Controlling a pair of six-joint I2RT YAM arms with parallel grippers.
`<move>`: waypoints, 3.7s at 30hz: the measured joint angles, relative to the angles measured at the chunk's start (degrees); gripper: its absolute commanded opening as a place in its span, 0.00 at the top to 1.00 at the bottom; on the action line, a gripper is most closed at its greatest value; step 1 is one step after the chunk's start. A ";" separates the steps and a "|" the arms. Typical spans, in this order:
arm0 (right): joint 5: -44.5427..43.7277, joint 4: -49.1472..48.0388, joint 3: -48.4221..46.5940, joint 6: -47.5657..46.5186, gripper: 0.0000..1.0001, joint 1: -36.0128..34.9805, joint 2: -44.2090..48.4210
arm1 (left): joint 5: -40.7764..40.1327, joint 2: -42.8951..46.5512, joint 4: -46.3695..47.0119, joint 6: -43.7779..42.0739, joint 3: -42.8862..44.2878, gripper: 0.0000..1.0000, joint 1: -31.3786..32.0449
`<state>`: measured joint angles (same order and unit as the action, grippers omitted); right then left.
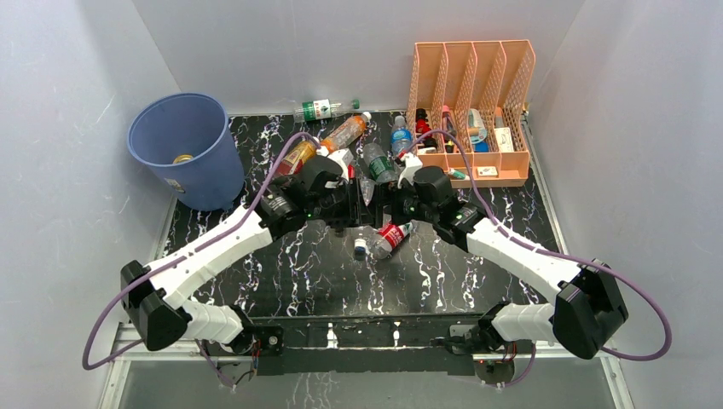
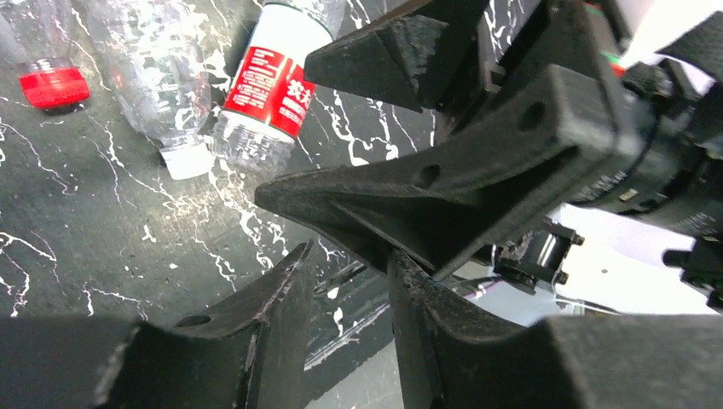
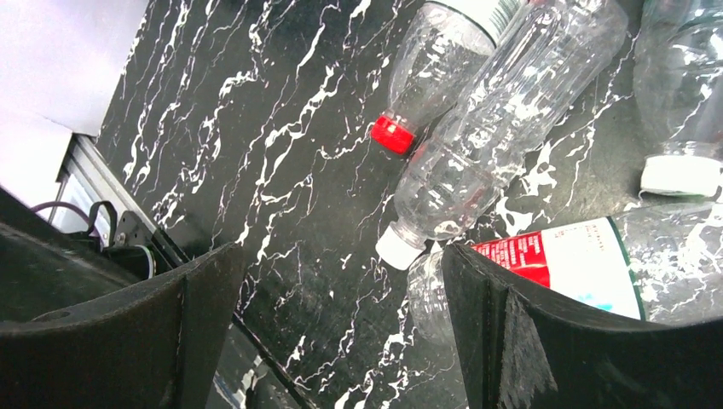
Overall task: Put the plastic bottles in the bin
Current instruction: Pick up the plastic bottle at the center of the board, then place the plastic bottle in the trash bin.
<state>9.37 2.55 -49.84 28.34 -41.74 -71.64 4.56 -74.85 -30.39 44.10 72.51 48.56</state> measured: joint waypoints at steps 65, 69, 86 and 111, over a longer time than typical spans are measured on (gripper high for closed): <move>-9.14 31.52 -0.50 -0.44 0.02 22.88 17.64 | -10.29 -35.95 6.88 -21.79 15.30 0.24 5.33; -8.50 31.69 -0.24 -0.44 0.02 23.02 18.25 | -10.21 -40.59 7.54 -23.39 16.57 0.26 6.47; -6.78 32.85 -0.22 -0.44 0.02 23.76 20.85 | -14.84 -44.26 5.49 -23.54 17.31 0.86 7.43; -0.20 33.27 0.07 -0.35 0.02 23.78 22.71 | -20.04 -13.77 -11.80 -27.65 35.80 0.83 -14.47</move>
<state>9.17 35.81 -49.78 27.99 -17.96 -48.93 -15.49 -88.62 -42.19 16.45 108.31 34.09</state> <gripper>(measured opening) 0.981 0.436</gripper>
